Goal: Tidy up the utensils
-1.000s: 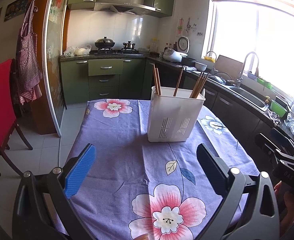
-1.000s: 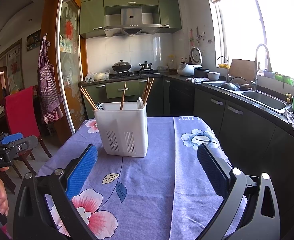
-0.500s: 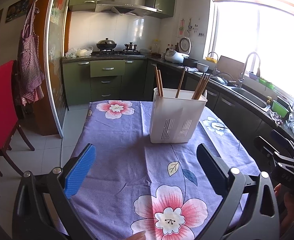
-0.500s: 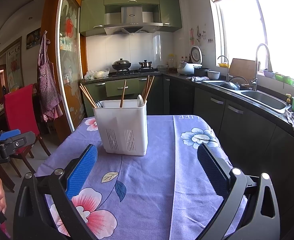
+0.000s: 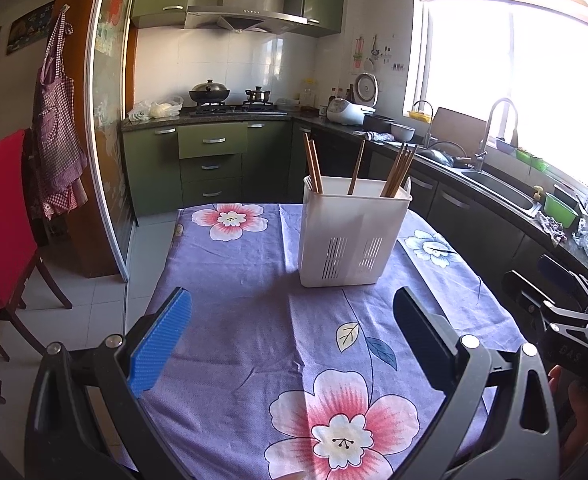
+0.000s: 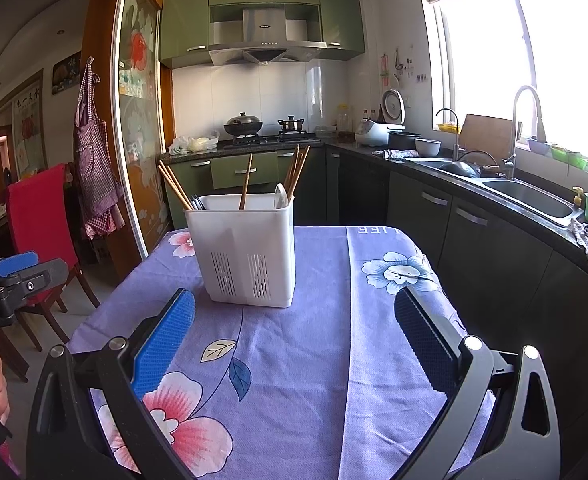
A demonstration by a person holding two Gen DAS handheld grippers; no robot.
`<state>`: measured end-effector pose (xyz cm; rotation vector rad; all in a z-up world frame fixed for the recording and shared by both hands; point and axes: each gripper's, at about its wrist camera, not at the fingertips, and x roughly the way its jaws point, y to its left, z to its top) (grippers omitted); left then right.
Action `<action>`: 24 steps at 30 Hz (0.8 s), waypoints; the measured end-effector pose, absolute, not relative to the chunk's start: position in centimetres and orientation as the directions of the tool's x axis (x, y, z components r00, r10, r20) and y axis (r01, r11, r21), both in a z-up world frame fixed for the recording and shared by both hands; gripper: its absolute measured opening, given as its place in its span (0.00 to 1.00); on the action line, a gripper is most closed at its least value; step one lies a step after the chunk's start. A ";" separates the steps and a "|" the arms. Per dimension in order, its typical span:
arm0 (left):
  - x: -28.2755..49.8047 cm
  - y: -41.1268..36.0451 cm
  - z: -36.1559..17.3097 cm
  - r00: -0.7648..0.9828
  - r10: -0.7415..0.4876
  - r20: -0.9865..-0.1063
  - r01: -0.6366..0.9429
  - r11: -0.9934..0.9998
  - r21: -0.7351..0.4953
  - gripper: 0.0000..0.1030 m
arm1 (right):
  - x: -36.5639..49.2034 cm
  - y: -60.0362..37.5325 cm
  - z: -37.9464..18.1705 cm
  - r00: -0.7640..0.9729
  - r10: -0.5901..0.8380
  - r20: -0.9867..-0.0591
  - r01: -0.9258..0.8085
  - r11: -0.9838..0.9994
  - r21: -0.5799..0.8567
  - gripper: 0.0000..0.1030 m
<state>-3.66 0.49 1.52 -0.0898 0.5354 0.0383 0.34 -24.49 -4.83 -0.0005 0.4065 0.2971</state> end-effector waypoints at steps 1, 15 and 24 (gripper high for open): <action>-3.6 0.5 1.5 0.859 0.013 -0.512 -0.060 0.995 -0.075 0.93 | 0.4 -24.5 -4.9 0.875 0.285 -0.390 -0.285 0.957 0.060 0.95; -3.7 0.3 1.5 0.874 0.019 -0.485 -0.053 0.997 -0.055 0.93 | 0.6 -24.3 -5.1 0.872 0.285 -0.399 -0.285 0.957 0.059 0.95; -3.0 1.0 1.2 0.853 -0.001 -0.521 -0.055 0.994 -0.092 0.93 | 0.7 -24.2 -5.2 0.870 0.285 -0.403 -0.285 0.957 0.060 0.95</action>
